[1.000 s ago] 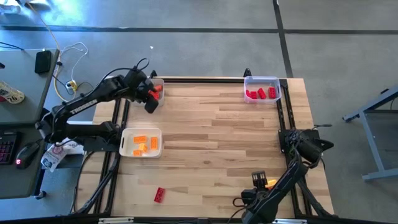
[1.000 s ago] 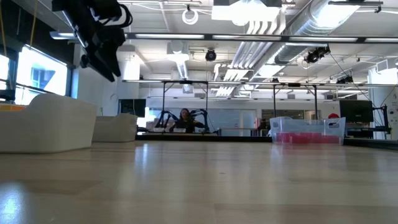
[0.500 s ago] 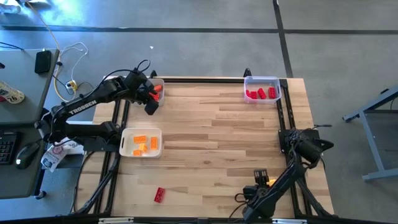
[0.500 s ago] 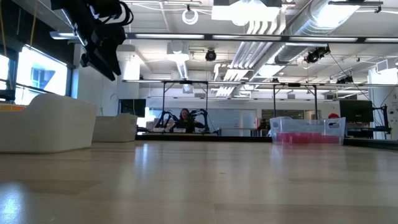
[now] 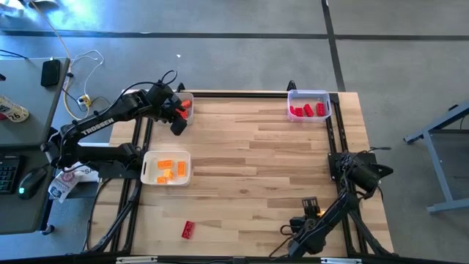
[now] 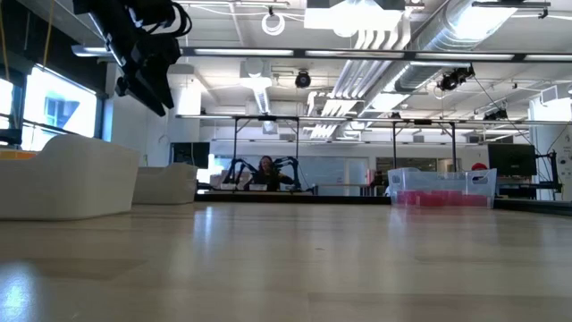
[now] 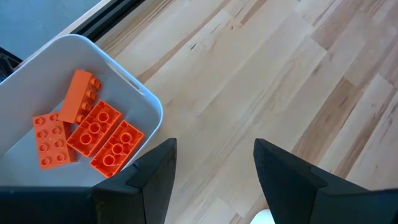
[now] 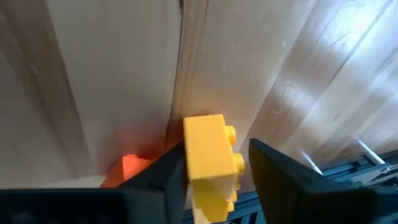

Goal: Sort & place blocks by color
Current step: Put the yellow game piece into the white bin

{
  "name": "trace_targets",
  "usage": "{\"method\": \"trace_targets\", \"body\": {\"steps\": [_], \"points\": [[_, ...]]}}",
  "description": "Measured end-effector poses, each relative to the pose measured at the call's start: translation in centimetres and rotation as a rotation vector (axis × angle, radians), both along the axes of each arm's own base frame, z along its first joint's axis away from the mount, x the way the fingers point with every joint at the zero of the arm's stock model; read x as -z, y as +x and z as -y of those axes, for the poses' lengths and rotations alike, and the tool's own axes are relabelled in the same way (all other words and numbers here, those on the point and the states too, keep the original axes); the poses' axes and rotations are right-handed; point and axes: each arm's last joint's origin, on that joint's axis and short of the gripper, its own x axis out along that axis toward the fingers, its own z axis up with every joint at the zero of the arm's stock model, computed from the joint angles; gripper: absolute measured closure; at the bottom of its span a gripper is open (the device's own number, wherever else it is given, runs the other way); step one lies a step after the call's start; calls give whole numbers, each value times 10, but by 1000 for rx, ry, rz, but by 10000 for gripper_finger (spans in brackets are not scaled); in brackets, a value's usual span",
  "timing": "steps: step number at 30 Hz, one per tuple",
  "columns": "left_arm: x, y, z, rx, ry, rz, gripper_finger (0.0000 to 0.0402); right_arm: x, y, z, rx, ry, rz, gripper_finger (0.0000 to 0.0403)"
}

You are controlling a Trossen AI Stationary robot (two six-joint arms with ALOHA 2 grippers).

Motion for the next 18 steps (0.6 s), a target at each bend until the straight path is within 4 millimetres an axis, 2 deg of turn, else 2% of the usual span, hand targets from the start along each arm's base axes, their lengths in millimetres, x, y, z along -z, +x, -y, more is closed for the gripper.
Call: {"method": "trace_targets", "body": {"steps": [6, 12, 18], "points": [[0, 0, 0, 0, 0, 0, 200, 1, 3, 1, 34, 27, -16, 337], [0, 0, 0, 1, 0, 0, 201, -3, 5, 2, 91, -21, 73, 337], [0, 5, 5, 93, 31, -23, 200, -27, 16, 6, 214, -13, 333, 337]]}}
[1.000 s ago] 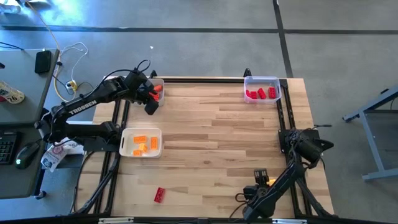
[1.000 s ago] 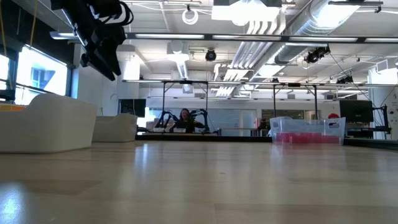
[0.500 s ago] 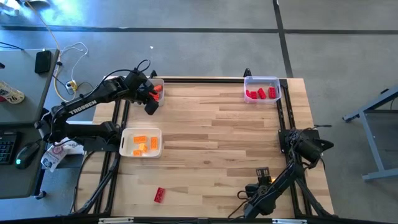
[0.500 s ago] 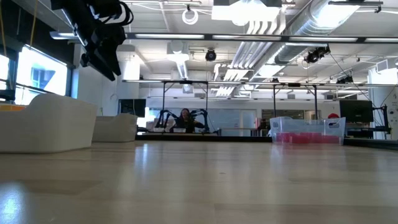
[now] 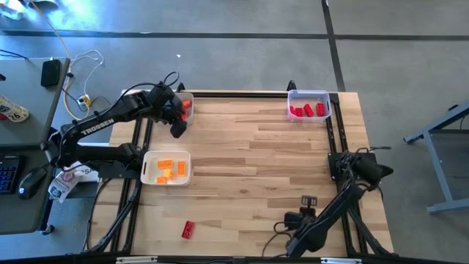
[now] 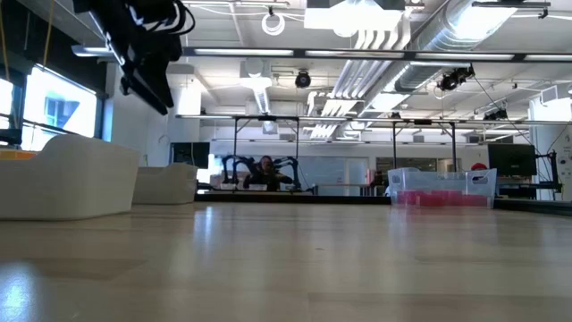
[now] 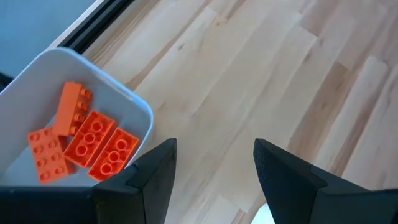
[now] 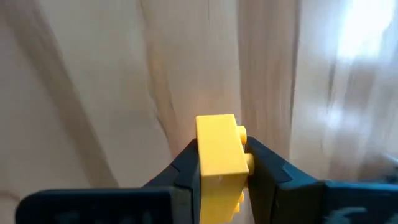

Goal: Sort & place blocks by color
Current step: Put the yellow game piece into the white bin

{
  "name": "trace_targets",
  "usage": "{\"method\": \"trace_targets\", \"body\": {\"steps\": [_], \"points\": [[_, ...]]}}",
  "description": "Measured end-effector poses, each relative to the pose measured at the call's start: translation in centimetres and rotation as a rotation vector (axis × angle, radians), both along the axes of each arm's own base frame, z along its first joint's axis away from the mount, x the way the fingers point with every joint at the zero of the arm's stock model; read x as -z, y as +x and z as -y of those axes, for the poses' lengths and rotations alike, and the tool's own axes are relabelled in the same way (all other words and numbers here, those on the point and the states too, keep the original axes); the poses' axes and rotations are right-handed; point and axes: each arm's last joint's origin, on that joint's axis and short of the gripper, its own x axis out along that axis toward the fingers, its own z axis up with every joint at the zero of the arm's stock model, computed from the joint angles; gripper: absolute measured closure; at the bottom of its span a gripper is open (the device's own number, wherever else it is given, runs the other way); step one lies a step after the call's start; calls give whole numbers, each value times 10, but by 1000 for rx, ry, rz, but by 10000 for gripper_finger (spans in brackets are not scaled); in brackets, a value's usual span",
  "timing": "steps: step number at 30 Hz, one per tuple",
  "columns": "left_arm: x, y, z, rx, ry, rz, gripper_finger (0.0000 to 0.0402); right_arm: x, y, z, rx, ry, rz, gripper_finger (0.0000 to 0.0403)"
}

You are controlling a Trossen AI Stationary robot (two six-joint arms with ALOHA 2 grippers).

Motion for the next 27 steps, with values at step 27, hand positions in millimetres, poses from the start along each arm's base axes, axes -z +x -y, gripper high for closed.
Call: {"method": "trace_targets", "body": {"steps": [27], "points": [[-7, 46, 61, 434, 69, 103, 200, -101, 98, 75, -78, 84, 854, 337]]}}
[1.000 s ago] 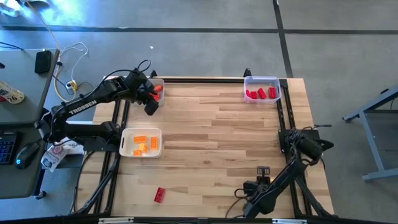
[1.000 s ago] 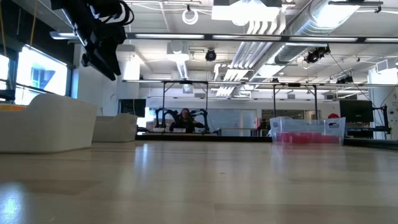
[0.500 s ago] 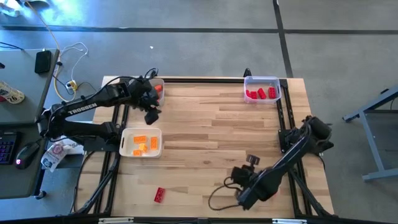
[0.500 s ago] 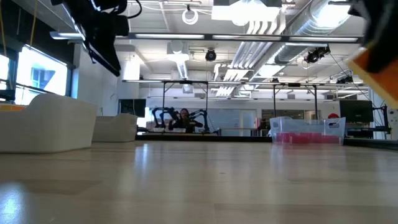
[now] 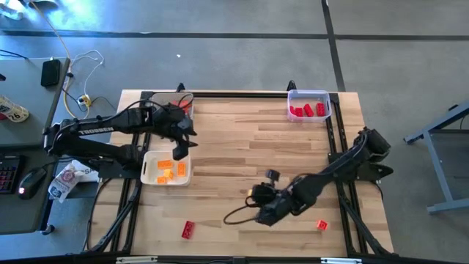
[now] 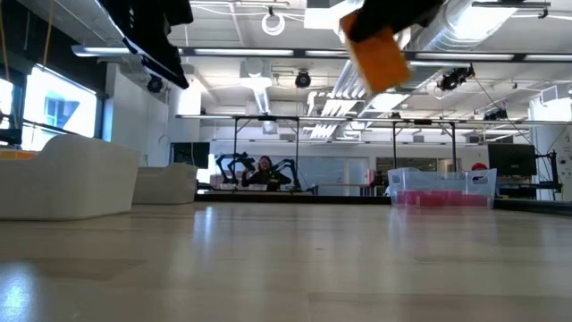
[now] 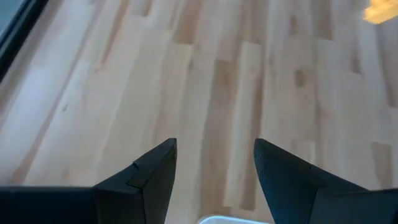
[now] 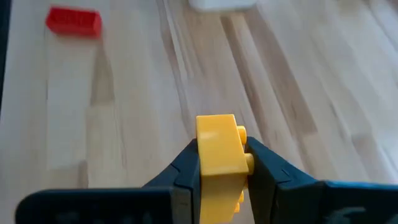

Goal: Sort & place blocks by color
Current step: Put the yellow game piece into the white bin

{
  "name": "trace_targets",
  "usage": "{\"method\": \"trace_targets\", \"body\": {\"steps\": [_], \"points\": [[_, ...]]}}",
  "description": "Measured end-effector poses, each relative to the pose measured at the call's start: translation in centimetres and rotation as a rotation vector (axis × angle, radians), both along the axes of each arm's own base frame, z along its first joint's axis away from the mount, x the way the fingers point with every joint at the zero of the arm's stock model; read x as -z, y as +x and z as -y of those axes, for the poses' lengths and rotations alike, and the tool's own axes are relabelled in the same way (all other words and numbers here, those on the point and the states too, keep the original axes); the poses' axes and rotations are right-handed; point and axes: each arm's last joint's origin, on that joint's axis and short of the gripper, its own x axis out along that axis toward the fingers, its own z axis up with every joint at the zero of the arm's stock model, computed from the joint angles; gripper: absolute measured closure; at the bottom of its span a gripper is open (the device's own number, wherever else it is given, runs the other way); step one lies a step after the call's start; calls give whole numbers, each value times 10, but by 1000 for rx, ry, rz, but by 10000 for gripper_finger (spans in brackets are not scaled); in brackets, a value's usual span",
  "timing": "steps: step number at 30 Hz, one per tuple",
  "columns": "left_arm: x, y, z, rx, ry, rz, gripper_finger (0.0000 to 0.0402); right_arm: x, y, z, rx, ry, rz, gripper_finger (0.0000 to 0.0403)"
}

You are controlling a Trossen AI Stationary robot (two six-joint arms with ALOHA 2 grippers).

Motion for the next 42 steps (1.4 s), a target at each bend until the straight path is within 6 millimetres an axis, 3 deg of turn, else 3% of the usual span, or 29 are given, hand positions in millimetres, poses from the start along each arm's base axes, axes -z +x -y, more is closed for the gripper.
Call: {"method": "trace_targets", "body": {"steps": [12, 23, 42], "points": [[-8, 17, 38, 135, -42, 116, 200, -21, 38, 21, -90, -44, 247, 337], [-19, 28, 68, 253, -47, 269, 200, -47, 59, 32, -142, -104, 508, 337], [-39, 38, 81, 305, -38, 501, 202, -67, 75, 60, -71, -127, 703, 337]]}}
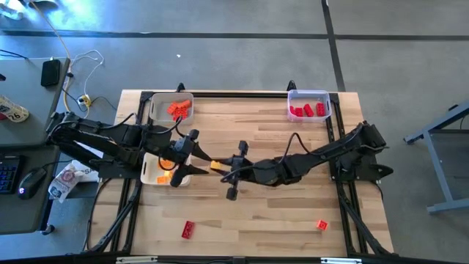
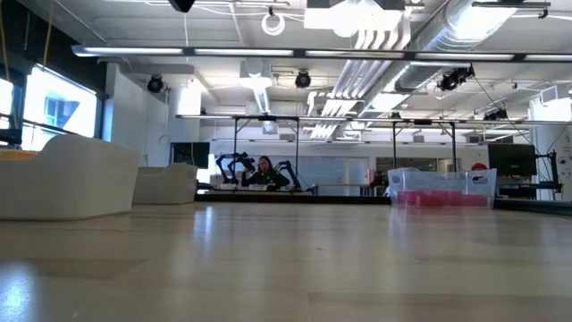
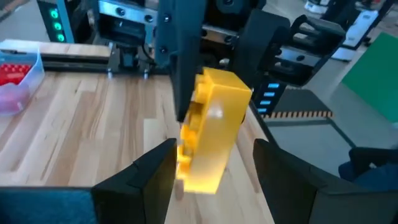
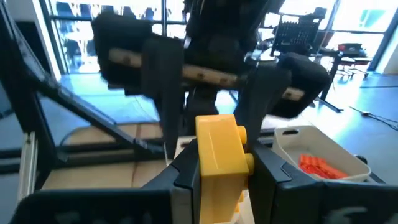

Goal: Sort & place blocks by color
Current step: Put the yellow game piece into the white bin

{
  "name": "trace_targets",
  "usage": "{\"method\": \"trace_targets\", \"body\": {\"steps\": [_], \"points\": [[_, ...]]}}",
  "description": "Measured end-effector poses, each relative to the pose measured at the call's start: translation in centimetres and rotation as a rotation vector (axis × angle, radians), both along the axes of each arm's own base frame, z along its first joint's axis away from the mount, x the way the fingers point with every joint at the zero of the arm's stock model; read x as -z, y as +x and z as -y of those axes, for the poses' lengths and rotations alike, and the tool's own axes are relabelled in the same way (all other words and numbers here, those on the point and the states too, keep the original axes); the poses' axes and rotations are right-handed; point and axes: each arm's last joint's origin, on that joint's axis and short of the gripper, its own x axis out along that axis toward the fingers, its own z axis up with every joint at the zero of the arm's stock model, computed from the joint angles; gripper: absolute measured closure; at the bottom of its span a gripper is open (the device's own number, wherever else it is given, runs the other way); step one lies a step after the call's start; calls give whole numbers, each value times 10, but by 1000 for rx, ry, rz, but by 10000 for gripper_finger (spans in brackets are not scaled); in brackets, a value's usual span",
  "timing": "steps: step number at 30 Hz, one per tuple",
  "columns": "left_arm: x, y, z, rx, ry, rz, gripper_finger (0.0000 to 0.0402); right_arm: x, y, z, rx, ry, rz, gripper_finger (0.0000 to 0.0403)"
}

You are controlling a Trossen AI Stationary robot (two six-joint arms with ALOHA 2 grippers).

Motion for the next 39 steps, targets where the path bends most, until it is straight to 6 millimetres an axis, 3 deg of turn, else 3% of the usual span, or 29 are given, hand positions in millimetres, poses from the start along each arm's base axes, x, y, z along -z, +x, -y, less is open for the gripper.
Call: {"method": "trace_targets", "body": {"steps": [10, 20, 32, 39], "points": [[7, 10, -2, -122, -14, -25, 217, -6, 4, 9, -35, 72, 70, 337], [14, 16, -2, -114, 20, -58, 333, 1, 4, 11, -20, 121, 3, 330], [24, 10, -3, -140, -25, -182, 334, 16, 1, 11, -21, 152, -135, 255], [39, -1, -4, -204, -56, -380, 332, 31, -6, 8, -31, 243, -281, 211]]}}
